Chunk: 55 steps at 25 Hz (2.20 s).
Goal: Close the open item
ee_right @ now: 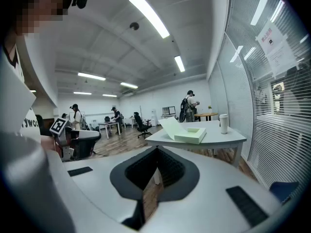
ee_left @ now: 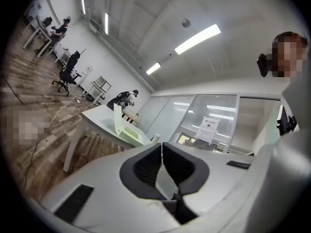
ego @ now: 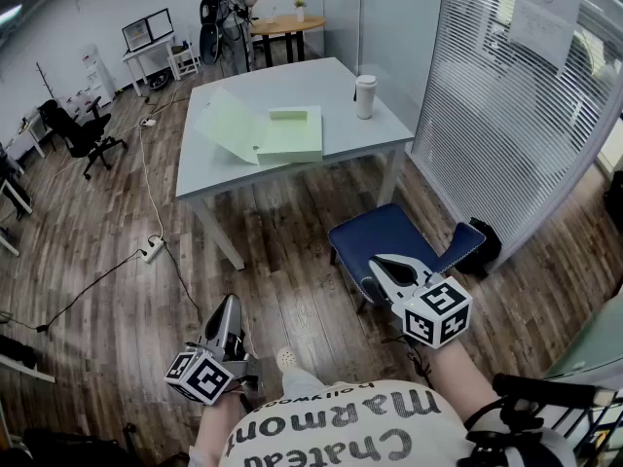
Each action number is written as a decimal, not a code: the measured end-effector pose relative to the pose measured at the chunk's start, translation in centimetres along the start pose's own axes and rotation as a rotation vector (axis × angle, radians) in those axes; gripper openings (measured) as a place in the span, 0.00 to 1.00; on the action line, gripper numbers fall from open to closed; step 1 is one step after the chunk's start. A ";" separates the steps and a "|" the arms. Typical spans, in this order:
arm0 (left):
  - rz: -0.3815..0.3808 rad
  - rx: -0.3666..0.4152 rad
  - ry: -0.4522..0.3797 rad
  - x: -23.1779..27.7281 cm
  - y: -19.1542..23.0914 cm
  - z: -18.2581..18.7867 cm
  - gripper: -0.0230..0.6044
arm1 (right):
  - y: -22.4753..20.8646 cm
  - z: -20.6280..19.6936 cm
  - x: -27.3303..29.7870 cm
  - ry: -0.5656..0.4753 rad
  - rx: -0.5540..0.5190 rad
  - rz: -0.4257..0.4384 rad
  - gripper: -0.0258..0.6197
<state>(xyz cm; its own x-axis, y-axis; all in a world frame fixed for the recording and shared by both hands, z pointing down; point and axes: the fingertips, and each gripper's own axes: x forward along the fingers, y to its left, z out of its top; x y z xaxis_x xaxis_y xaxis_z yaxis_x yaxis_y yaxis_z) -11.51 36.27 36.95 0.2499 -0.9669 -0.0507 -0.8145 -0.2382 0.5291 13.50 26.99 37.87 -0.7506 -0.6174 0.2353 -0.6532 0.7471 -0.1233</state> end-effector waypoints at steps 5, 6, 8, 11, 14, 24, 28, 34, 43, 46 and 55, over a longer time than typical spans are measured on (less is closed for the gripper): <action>0.001 -0.014 -0.001 -0.1 -0.6 0.1 0.05 | -0.2 0.3 -0.3 0.003 -0.003 -0.001 0.04; 0.001 -0.012 -0.002 -0.2 -0.5 0.3 0.05 | -0.1 0.3 -0.3 0.004 -0.004 -0.003 0.04; 0.000 -0.007 -0.003 -0.2 -0.3 0.6 0.05 | -0.1 0.5 -0.1 0.001 -0.002 -0.009 0.04; -0.005 -0.005 0.009 0.3 0.3 0.7 0.05 | -0.6 0.5 0.8 -0.006 0.011 -0.021 0.04; -0.008 0.000 0.015 0.7 1.3 0.9 0.05 | -0.9 0.5 1.8 -0.006 0.027 -0.032 0.04; -0.048 0.053 0.035 7.3 8.2 5.2 0.03 | -2.8 3.6 9.9 -0.020 0.064 -0.090 0.04; -0.062 0.093 0.047 10.6 11.9 8.8 0.03 | -3.2 6.3 14.6 -0.054 0.061 -0.114 0.04; -0.142 0.164 0.049 13.9 15.5 13.6 0.03 | -2.3 8.8 21.0 -0.047 0.076 -0.112 0.04; -0.159 0.249 0.065 16.3 18.8 14.5 0.03 | -1.6 7.7 26.0 0.023 0.003 -0.182 0.04; -0.164 0.232 0.082 17.7 19.7 13.9 0.03 | -2.1 7.2 27.9 0.053 -0.016 -0.184 0.04; -0.113 0.172 0.087 22.6 23.0 14.6 0.03 | -6.8 9.5 32.7 0.011 0.054 -0.156 0.04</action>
<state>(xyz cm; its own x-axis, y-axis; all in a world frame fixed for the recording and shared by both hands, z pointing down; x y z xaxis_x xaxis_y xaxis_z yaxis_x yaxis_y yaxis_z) -32.27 7.57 35.58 0.3824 -0.9237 -0.0245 -0.8541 -0.3635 0.3719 -7.53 -0.63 37.27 -0.6388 -0.7219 0.2661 -0.7663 0.6279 -0.1359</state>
